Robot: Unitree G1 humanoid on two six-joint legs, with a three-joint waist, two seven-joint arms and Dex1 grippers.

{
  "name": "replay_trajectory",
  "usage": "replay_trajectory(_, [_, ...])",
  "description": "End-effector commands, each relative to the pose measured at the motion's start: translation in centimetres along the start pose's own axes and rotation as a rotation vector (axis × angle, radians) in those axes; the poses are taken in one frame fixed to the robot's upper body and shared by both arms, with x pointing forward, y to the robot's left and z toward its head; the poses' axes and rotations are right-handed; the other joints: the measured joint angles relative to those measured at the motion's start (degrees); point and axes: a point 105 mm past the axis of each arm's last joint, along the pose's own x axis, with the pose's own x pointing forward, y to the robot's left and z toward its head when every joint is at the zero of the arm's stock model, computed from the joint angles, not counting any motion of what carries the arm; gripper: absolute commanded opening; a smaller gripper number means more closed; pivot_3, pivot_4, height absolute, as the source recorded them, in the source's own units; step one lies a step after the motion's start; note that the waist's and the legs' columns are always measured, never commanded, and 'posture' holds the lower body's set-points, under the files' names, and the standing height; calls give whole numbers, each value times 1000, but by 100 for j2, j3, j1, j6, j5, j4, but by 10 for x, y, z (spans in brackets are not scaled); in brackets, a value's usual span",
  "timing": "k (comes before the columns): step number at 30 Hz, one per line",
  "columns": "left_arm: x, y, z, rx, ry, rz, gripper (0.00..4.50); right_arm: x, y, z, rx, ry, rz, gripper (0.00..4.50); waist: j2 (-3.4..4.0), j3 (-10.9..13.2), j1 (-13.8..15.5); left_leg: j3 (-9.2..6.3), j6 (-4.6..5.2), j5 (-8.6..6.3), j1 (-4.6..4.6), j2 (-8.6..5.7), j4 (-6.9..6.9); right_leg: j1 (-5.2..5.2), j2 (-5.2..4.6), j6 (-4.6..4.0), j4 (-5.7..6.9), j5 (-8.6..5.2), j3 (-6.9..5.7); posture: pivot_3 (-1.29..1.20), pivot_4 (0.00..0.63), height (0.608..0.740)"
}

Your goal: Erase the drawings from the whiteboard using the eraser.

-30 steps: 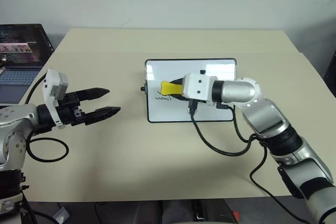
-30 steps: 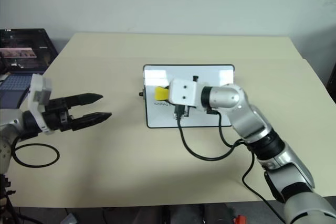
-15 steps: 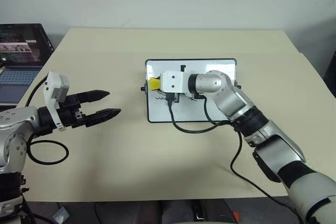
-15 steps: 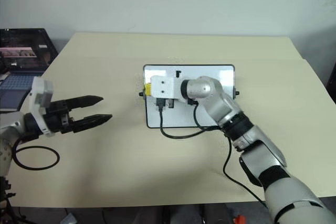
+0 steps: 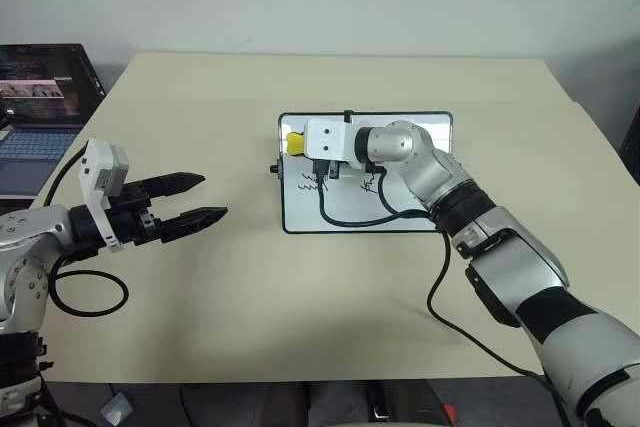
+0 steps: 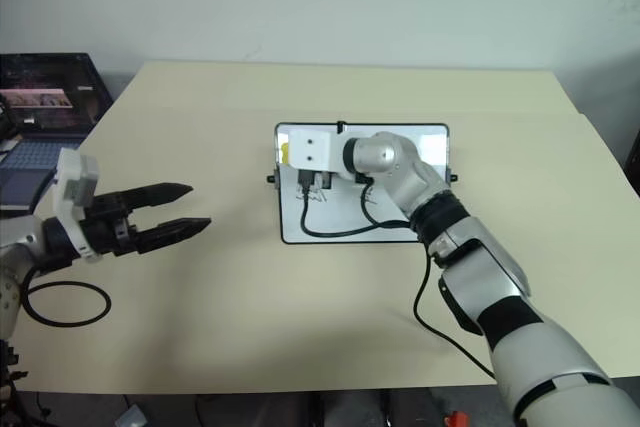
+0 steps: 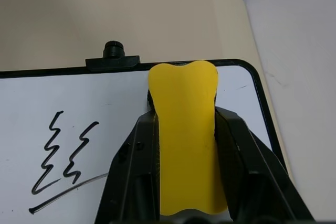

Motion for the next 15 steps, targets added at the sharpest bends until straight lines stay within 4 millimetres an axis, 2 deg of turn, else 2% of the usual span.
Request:
replay_trajectory(1, [-4, 0, 12, 56, -33, 17, 4500, -3, -10, 1, 27, -12, -18, 1109, 0, 0, 0, -1, 0, 0, 0, 0, 0, 0, 0, -1, 0, 0, -1, 0, 150, 740])
replay_trajectory(15, [-8, -1, 14, 63, -32, 30, 4500, 0, 41, -19, 62, 18, 142, 1107, -9, -6, 2, -7, 0, 0, 23, 0, 0, 21, -1, -1, 2, 1, -6, 0, 150, 740])
